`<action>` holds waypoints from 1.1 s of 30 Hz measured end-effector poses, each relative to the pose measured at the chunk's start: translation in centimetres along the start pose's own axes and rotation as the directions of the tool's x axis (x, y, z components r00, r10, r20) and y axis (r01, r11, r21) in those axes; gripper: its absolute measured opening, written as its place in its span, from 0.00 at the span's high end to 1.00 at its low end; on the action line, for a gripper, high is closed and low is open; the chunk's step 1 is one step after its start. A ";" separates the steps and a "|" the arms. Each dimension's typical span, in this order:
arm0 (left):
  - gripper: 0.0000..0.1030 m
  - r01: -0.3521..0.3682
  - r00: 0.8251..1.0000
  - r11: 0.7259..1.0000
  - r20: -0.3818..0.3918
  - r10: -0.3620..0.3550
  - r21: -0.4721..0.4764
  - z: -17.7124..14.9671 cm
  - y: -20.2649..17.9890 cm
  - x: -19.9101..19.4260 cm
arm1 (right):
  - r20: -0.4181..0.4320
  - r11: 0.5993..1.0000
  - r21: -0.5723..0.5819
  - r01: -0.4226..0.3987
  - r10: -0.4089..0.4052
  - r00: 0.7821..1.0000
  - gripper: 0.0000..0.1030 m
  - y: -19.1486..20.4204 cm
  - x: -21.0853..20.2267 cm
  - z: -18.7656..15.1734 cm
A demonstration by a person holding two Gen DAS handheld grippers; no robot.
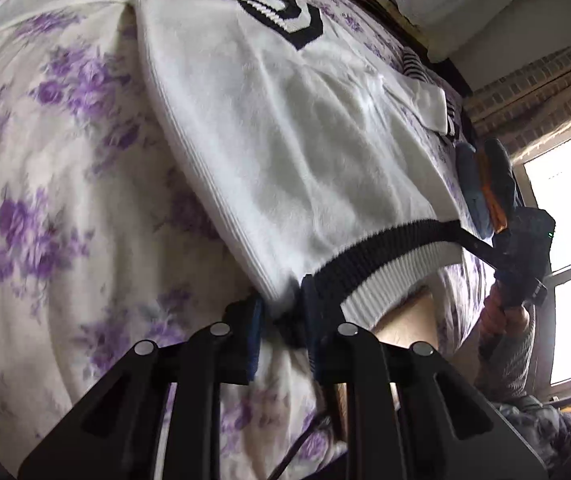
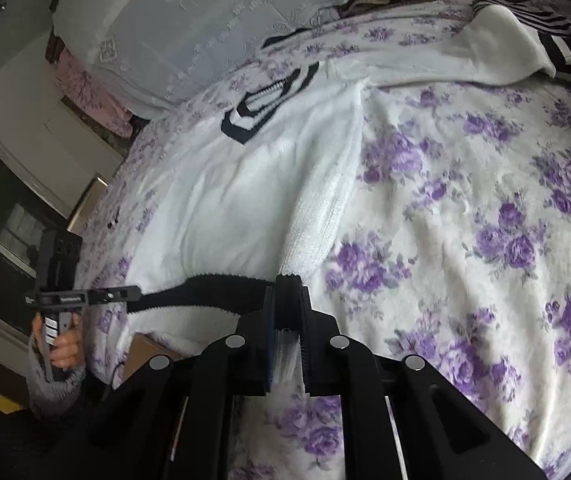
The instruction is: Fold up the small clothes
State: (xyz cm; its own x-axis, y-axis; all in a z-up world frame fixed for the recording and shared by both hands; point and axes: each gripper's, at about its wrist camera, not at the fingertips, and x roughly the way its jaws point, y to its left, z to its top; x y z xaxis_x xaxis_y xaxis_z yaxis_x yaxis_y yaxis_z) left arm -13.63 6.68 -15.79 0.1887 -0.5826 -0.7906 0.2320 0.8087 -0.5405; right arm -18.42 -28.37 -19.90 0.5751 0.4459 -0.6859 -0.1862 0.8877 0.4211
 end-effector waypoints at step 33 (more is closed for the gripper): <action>0.16 -0.120 0.966 0.993 0.230 0.117 0.001 0.0 0.2 -7.0 | 0.056 0.997 0.069 0.035 -0.038 0.998 0.70 -1.4 -2.5 1.8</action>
State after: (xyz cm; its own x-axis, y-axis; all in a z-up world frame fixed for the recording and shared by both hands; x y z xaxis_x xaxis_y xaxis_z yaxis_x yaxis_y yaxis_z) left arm -14.88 10.92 -10.36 0.4290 -0.4869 -0.7609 0.2082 0.8729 -0.4412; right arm -18.17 -30.88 -17.72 0.6253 0.4044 -0.6675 -0.1106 0.8926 0.4371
